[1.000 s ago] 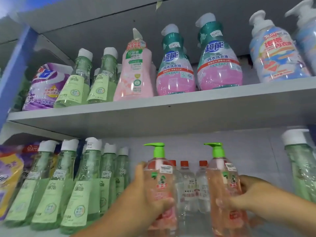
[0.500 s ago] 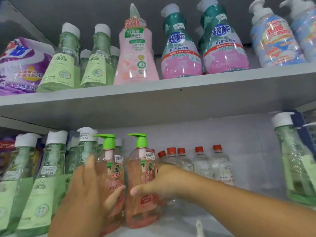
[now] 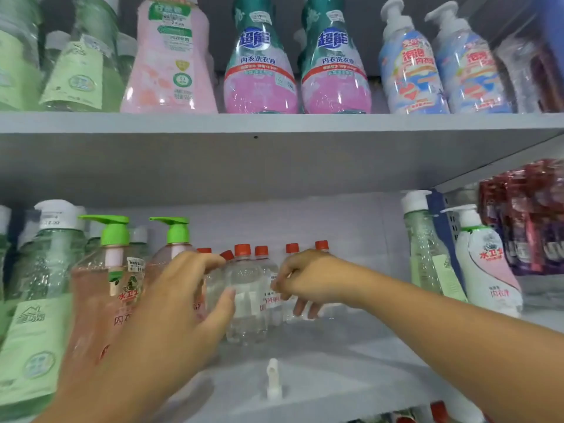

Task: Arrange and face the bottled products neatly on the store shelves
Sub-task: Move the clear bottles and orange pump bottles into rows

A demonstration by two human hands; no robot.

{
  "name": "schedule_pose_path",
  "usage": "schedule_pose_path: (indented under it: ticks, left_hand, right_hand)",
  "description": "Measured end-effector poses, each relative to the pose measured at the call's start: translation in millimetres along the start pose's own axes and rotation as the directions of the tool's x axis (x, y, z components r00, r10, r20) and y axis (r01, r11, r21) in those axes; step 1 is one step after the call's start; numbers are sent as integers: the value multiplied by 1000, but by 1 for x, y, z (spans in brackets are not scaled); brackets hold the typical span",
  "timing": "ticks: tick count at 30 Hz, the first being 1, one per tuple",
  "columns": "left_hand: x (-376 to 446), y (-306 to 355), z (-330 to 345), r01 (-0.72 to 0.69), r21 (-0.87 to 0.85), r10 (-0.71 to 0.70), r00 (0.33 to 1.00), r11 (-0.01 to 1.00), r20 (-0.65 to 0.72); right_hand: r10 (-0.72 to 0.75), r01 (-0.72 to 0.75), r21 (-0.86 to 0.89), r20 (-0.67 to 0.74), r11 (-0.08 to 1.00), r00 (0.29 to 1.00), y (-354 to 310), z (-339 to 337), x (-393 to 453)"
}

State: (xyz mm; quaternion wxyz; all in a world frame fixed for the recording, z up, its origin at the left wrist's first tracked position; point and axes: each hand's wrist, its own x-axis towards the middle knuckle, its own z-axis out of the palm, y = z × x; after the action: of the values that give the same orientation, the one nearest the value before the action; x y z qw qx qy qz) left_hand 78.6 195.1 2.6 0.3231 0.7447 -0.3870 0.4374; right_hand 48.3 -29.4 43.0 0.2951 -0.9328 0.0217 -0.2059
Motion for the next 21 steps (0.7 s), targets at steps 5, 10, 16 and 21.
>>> schedule_pose_path:
  ticks: [5, 10, 16, 21]
  left_hand:
    - [44, 13, 52, 196, 158, -223, 959, 968, 177]
    - [80, 15, 88, 391, 434, -534, 797, 812, 281]
    - [80, 5, 113, 417, 285, -494, 815, 863, 304]
    - [73, 17, 128, 321, -24, -267, 822, 947, 503]
  right_hand:
    - [127, -127, -177, -10, 976, 992, 49, -33, 8]
    - [163, -161, -235, -12, 958, 987, 79, -63, 21]
    - [91, -78, -221, 48, 972, 995, 89, -81, 37]
    - [-62, 54, 90, 93, 994, 994, 94, -68, 51]
